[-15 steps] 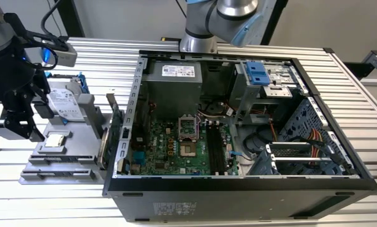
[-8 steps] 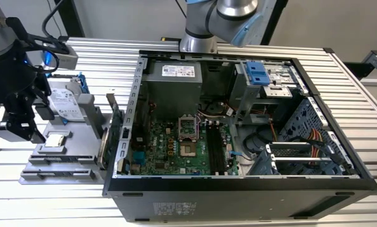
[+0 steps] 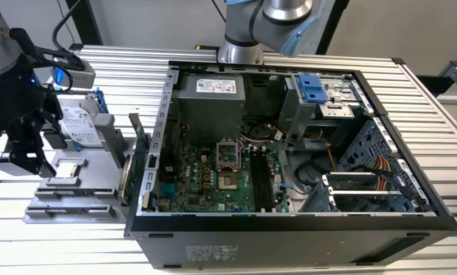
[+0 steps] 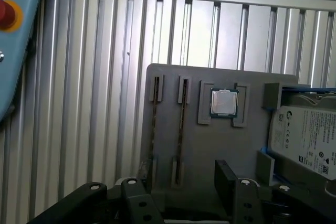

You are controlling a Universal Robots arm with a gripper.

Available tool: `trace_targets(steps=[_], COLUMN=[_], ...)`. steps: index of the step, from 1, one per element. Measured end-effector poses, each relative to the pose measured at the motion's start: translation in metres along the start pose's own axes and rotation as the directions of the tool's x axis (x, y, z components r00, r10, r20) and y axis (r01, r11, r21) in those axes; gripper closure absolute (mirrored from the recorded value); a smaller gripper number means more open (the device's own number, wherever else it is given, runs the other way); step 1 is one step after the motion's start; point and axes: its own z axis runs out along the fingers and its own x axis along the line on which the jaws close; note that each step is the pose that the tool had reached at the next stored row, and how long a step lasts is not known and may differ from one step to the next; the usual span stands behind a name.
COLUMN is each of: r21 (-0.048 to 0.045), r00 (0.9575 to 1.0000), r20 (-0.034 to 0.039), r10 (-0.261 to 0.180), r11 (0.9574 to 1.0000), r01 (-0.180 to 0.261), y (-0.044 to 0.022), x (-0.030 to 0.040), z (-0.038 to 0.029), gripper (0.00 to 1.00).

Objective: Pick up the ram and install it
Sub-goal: 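Pick up the ram and move it above insertion slot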

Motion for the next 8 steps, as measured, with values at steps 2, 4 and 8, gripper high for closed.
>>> trace_targets(steps=[2, 4, 8], r21=[0.0001, 0.0000, 0.0000], r00=[1.0000, 1.0000, 1.0000], r20=[0.0000, 0.0000, 0.0000], r10=[0.000, 0.000, 0.000], r11=[1.0000, 1.0000, 1.0000], r01=[0.000, 0.000, 0.000], y=[0.0000, -0.0001, -0.0001], x=[0.0001, 0.0002, 0.0002], z=[0.0013, 0.0025, 0.0041], gripper=[0.00, 0.00, 0.00])
